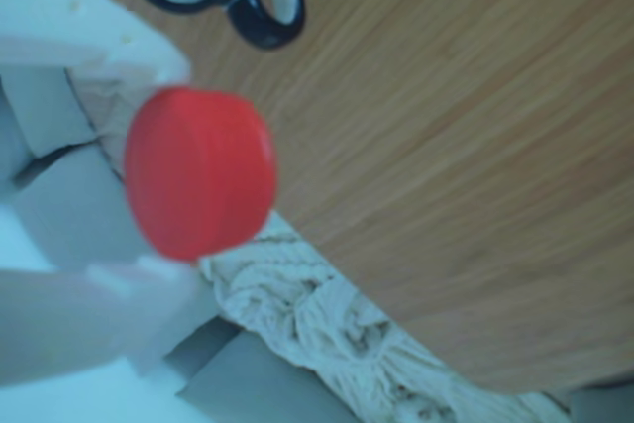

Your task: Grasp a red cap and put it in the cup.

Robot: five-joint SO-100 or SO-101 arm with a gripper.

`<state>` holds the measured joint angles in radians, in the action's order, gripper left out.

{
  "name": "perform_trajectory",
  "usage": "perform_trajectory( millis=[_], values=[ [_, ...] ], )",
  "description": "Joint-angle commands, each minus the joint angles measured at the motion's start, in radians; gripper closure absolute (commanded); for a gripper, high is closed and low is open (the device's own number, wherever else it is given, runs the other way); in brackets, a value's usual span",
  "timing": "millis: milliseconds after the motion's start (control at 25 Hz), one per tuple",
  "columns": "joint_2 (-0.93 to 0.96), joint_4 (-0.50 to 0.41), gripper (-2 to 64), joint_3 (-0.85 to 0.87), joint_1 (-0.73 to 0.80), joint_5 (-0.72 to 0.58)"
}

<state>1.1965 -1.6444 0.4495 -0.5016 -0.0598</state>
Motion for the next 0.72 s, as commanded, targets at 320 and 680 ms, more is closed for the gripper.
perform_trajectory(
  millis=[320,680],
  values=[
    [0.337,-0.048,61.9,0.325,-0.049,-0.005],
    [0.506,0.074,61.8,0.733,-0.089,-0.005]
  ],
)
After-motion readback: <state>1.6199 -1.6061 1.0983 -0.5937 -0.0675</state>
